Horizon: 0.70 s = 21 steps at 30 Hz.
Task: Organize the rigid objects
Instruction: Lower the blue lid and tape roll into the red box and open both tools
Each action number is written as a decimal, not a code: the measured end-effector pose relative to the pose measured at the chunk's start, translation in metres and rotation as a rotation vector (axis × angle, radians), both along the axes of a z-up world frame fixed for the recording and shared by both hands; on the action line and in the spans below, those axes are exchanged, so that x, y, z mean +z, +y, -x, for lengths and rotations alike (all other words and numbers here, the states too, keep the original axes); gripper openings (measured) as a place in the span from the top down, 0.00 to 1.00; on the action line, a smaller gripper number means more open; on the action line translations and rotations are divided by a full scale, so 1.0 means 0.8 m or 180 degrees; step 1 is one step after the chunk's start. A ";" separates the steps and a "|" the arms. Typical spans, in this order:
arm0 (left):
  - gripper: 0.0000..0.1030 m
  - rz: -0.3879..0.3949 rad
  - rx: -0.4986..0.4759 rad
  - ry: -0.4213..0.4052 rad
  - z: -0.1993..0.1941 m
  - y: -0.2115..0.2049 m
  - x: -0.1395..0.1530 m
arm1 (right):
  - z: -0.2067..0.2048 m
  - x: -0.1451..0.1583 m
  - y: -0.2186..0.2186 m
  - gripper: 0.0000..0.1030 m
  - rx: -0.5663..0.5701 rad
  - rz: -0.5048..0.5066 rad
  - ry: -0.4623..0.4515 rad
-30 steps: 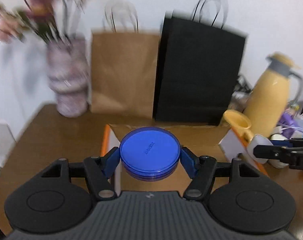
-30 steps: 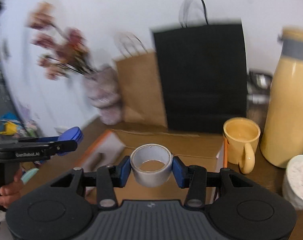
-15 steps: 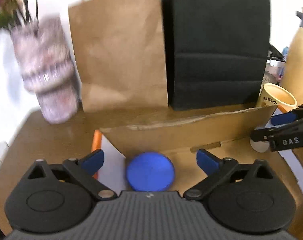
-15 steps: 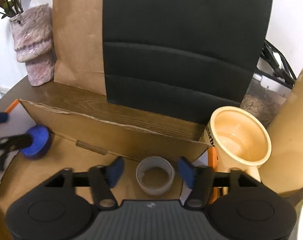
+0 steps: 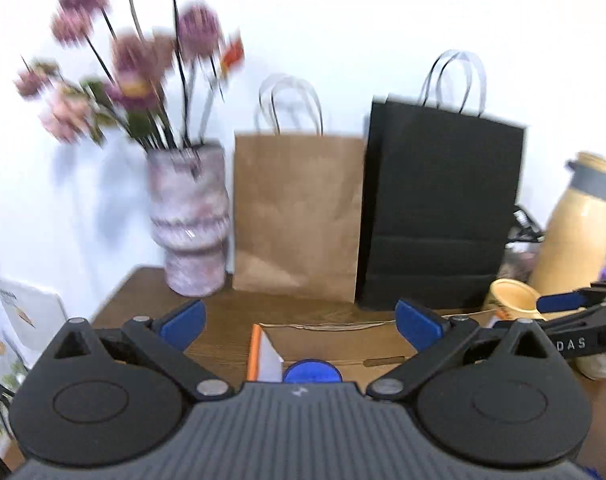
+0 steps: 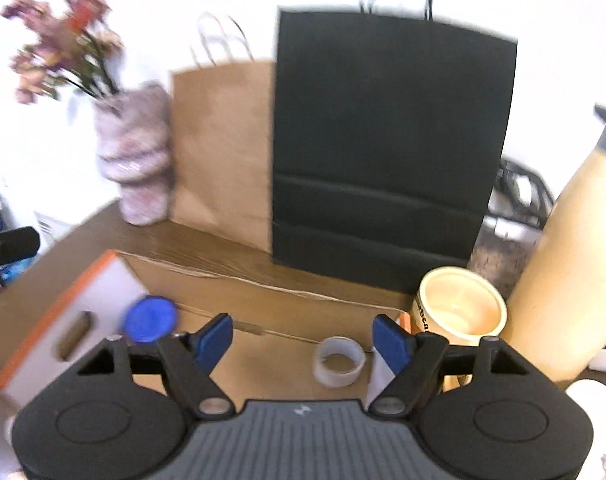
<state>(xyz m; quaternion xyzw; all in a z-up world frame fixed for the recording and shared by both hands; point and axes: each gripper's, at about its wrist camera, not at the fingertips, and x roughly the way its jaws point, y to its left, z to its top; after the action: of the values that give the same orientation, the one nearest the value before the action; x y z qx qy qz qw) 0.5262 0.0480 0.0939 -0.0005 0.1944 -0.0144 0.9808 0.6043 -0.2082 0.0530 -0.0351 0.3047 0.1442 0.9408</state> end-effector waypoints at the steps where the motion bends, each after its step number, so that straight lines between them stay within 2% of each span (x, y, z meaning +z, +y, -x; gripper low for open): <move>1: 0.00 -0.0025 -0.0023 -0.0039 0.020 0.000 0.008 | 0.019 0.011 0.001 0.21 0.0042 -0.0022 -0.0045; 5: 0.00 -0.0024 -0.0017 -0.0062 0.097 0.003 0.025 | 0.089 0.040 0.003 0.16 0.0217 -0.0142 -0.0201; 8: 0.00 0.0047 -0.0014 -0.0120 0.158 0.012 0.020 | 0.128 0.043 0.007 0.16 0.0275 -0.0219 -0.0152; 12: 0.00 -0.0042 0.0094 -0.0106 0.218 0.017 0.003 | 0.181 0.036 0.012 0.15 0.0392 -0.0255 -0.0170; 15: 0.00 0.0094 0.0148 -0.0042 0.254 0.027 -0.013 | 0.215 0.026 0.010 0.15 0.0418 -0.0379 -0.0146; 18: 0.00 0.0231 0.0204 0.0001 0.291 0.037 -0.027 | 0.267 0.019 0.005 0.13 0.0440 -0.0498 -0.0264; 21: 0.00 0.0185 0.0149 -0.0123 0.339 0.040 -0.039 | 0.322 0.005 -0.003 0.08 0.0488 -0.0529 -0.0438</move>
<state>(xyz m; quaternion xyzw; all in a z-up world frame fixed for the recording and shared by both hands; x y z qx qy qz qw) 0.2547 0.0802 0.0627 -0.0332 0.1748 0.0029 0.9840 0.3470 -0.2105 0.0572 0.0099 0.2228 0.2377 0.9454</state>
